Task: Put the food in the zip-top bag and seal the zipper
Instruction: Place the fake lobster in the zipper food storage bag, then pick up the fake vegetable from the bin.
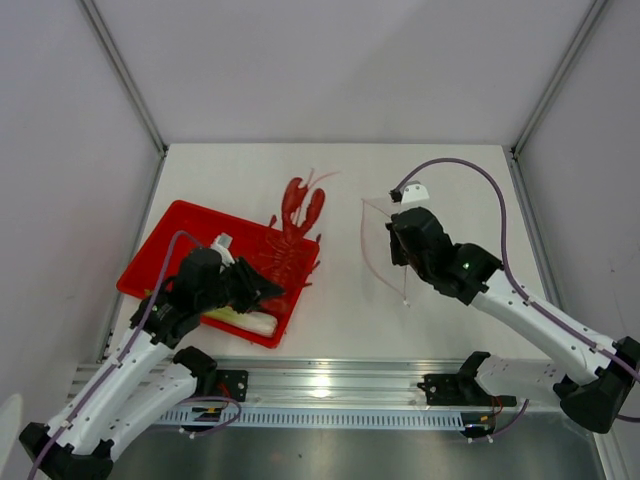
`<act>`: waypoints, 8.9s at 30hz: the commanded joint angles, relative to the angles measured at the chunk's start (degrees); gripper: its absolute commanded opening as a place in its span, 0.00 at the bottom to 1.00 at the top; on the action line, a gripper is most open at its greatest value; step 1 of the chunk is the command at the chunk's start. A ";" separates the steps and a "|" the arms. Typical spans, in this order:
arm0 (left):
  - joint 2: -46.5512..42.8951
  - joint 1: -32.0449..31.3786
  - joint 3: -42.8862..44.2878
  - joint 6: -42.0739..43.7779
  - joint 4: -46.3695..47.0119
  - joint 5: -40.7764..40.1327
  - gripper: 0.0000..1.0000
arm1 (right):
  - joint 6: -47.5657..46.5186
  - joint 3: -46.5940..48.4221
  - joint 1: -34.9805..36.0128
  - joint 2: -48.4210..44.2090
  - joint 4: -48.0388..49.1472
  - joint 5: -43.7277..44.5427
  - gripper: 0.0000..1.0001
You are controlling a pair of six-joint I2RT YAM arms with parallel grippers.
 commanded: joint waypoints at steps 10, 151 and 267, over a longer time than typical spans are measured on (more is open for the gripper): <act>-10.36 -9.65 8.06 2.95 -13.50 15.50 0.01 | -8.80 2.37 -1.87 3.73 7.63 8.59 0.00; 37.09 -17.39 47.61 0.92 -36.89 7.60 0.01 | -5.73 -1.76 21.33 10.15 16.69 4.55 0.00; 16.09 -4.57 17.83 2.78 -25.20 -22.03 0.99 | 5.87 6.15 8.41 2.15 -10.11 5.07 0.00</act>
